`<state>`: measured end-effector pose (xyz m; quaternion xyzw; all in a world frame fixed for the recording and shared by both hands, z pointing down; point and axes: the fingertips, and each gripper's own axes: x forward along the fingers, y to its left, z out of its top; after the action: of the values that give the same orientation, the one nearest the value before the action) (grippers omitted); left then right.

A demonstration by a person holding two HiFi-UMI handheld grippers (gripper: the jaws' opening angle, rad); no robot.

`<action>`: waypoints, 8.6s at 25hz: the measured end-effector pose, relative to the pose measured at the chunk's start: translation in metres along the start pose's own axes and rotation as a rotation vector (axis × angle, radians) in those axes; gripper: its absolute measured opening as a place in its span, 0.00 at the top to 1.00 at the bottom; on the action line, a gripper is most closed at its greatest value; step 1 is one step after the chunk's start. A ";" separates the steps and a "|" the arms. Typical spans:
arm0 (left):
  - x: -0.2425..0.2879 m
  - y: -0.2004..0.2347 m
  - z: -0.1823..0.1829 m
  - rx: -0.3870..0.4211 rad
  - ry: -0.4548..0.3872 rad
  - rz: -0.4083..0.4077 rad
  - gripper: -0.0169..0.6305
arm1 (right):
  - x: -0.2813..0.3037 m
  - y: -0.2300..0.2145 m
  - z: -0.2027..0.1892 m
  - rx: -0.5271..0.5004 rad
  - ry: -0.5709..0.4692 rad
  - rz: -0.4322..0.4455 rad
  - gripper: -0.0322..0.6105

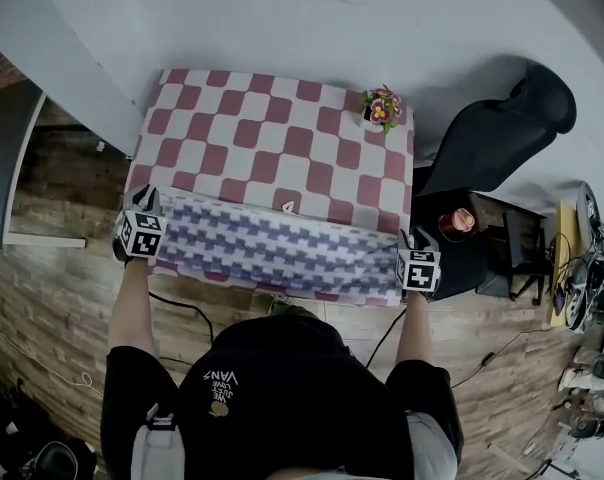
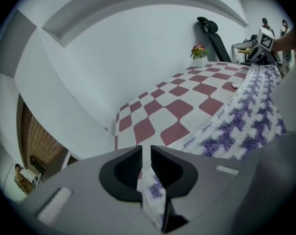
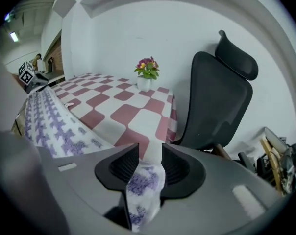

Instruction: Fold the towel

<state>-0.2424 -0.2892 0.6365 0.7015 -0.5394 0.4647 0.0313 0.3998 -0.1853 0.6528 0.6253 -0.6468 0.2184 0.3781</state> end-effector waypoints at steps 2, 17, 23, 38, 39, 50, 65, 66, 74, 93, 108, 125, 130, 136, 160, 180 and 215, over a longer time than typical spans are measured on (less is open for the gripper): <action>-0.005 0.011 0.003 -0.034 0.000 0.023 0.94 | -0.009 -0.005 0.012 0.028 -0.050 -0.014 0.74; -0.072 0.058 -0.100 -0.290 0.038 0.039 0.90 | -0.064 -0.002 0.015 0.362 -0.211 -0.106 0.74; -0.079 0.034 -0.126 -0.318 0.031 0.004 0.90 | -0.088 -0.025 -0.072 0.679 -0.193 -0.197 0.74; -0.073 -0.021 -0.071 -0.194 -0.114 -0.070 0.90 | -0.084 0.026 -0.149 1.394 -0.267 -0.108 0.63; -0.074 -0.027 -0.069 -0.176 -0.118 -0.086 0.90 | -0.083 0.025 -0.152 1.410 -0.251 -0.139 0.63; -0.056 -0.055 -0.091 -0.127 -0.014 -0.210 0.90 | -0.096 0.020 -0.161 1.750 -0.606 0.043 0.90; -0.079 -0.047 -0.095 -0.179 -0.119 -0.216 0.90 | -0.137 0.159 0.020 0.366 -0.500 0.140 0.91; -0.082 -0.046 -0.097 -0.183 -0.124 -0.214 0.90 | -0.133 0.181 0.023 0.271 -0.468 0.162 0.91; -0.099 -0.039 -0.125 -0.242 -0.121 -0.223 0.89 | -0.080 0.284 -0.020 -0.081 -0.183 0.234 0.89; -0.081 -0.029 -0.130 -0.697 -0.149 -0.357 0.65 | -0.126 0.340 0.045 -0.087 -0.370 0.272 0.63; -0.059 -0.037 -0.135 -1.125 -0.019 -0.564 0.86 | -0.162 0.330 0.045 0.003 -0.426 0.193 0.63; -0.139 -0.143 0.058 -0.035 -0.417 -0.380 0.90 | -0.150 0.236 0.024 -0.035 -0.408 0.273 0.63; -0.137 -0.240 0.071 0.264 -0.364 -0.468 0.90 | -0.142 0.223 0.007 -0.054 -0.375 0.317 0.63; -0.123 -0.293 0.041 0.523 -0.249 -0.488 0.90 | -0.131 0.227 -0.007 -0.091 -0.346 0.375 0.63; -0.127 -0.243 0.016 0.457 -0.283 -0.436 0.67 | -0.089 0.309 -0.011 -0.539 -0.285 0.320 0.88; -0.143 -0.264 0.039 0.528 -0.396 -0.572 0.68 | -0.117 0.221 -0.003 0.223 -0.395 0.394 0.58; -0.171 -0.250 0.012 0.414 -0.443 -0.590 0.67 | -0.141 0.245 0.042 0.356 -0.465 0.307 0.85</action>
<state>-0.0365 -0.0673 0.6263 0.9003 -0.2047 0.3722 -0.0953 0.1429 -0.0959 0.5659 0.6097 -0.7543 0.2339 0.0679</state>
